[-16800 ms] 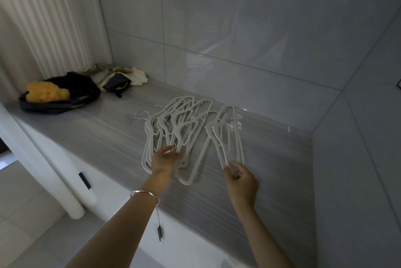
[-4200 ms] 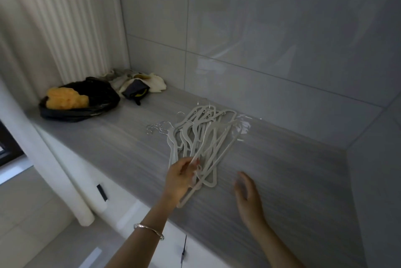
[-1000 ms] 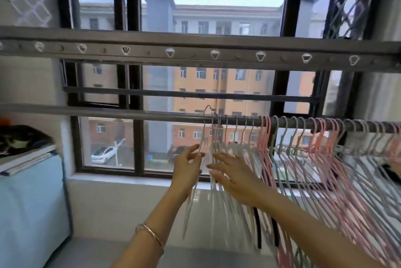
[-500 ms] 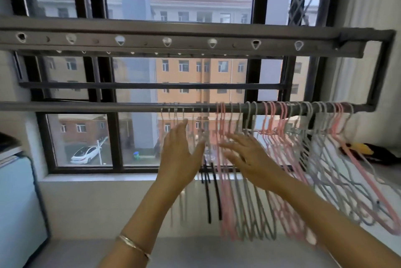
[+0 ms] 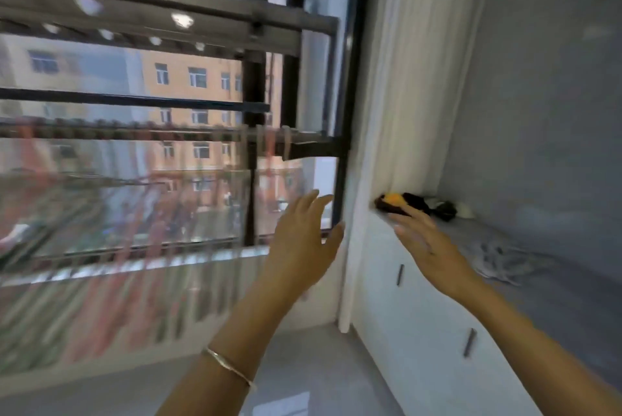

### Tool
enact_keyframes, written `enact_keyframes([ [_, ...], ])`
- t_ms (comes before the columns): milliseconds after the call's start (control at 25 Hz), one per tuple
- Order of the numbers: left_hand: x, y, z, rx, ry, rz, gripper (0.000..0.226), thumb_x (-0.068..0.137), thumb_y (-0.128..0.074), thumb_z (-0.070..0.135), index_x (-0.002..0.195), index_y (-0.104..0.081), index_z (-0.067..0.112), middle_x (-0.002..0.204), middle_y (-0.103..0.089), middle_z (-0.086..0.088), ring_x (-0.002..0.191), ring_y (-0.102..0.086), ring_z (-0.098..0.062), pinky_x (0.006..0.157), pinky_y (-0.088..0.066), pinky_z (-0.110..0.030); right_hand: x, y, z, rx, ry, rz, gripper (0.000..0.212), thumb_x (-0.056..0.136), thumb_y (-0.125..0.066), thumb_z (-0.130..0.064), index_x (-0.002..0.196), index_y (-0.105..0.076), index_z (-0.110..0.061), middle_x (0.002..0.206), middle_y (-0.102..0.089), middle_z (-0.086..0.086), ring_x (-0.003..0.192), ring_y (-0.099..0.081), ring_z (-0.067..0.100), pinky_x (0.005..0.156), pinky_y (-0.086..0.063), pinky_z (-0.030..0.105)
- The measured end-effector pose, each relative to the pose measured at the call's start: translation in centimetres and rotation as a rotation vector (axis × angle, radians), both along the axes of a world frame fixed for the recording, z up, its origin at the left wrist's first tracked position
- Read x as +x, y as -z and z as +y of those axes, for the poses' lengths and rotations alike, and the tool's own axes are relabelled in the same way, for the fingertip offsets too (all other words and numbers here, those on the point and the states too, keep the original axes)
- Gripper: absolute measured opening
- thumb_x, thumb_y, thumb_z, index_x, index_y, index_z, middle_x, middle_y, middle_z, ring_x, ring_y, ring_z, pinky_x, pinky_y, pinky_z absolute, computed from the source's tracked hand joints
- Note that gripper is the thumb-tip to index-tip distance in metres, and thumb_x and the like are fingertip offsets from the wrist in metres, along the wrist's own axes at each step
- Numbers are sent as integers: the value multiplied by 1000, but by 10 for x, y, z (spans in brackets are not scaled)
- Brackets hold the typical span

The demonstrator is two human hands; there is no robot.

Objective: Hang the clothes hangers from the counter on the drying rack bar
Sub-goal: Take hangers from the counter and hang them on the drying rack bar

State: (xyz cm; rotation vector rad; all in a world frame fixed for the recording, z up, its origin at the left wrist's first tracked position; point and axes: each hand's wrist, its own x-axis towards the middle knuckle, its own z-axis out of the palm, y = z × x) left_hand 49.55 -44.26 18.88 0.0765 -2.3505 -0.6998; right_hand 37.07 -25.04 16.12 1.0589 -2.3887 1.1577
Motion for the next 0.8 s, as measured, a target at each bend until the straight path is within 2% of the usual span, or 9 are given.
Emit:
enact_keyframes([
  [120,-81,18,70,20,92,-85,52,95,-45,39,144,-33,22,152,-30,0,142,-21,-18,117,-19,-37,-58,18,86,-23,144,-51,40,88,-38,-48,126,-47,-38,148,-31,-13,134,-25,-1,111,-20,26],
  [240,-156,41,119,27,164,-177,53,97,-43,37,145,-29,22,154,-27,1,144,-17,-17,119,-14,-33,-113,41,150,-47,258,-99,46,89,-40,-46,131,-48,-28,148,-32,-7,138,-26,9,110,-23,26],
  [320,-211,61,148,16,219,-213,54,97,-42,37,146,-28,21,154,-26,2,144,-17,-16,118,-13,-30,-154,62,186,-70,325,-135,38,94,-45,-34,130,-50,-22,147,-35,-3,137,-29,11,105,-24,18],
  [400,-267,81,172,6,280,-254,54,97,-43,37,146,-28,20,153,-28,2,142,-20,-16,116,-15,-28,-199,82,211,-80,401,-161,34,95,-47,-25,128,-53,-15,145,-40,3,135,-33,13,98,-20,5],
  [440,-296,90,183,3,311,-277,55,97,-43,36,146,-28,19,153,-29,2,142,-21,-17,115,-17,-28,-221,92,221,-84,441,-176,34,95,-49,-22,127,-53,-13,144,-41,5,134,-34,14,97,-19,3],
  [600,-435,131,227,-27,433,-359,56,96,-44,37,146,-26,19,151,-30,1,140,-24,-19,114,-24,-31,-324,136,251,-146,578,-257,34,92,-55,-21,126,-53,-14,139,-45,7,129,-40,15,101,-26,18],
  [680,-503,154,244,-67,477,-426,59,96,-42,40,147,-22,19,154,-26,-1,142,-22,-21,115,-22,-34,-373,157,262,-176,646,-295,36,91,-57,-20,125,-52,-11,136,-47,8,126,-42,16,101,-26,18],
  [800,-585,188,262,-87,518,-536,62,96,-39,45,149,-17,20,156,-20,-2,144,-17,-21,117,-19,-34,-430,183,278,-204,692,-427,40,91,-58,-23,128,-50,-12,136,-46,5,121,-41,8,99,-25,16],
])
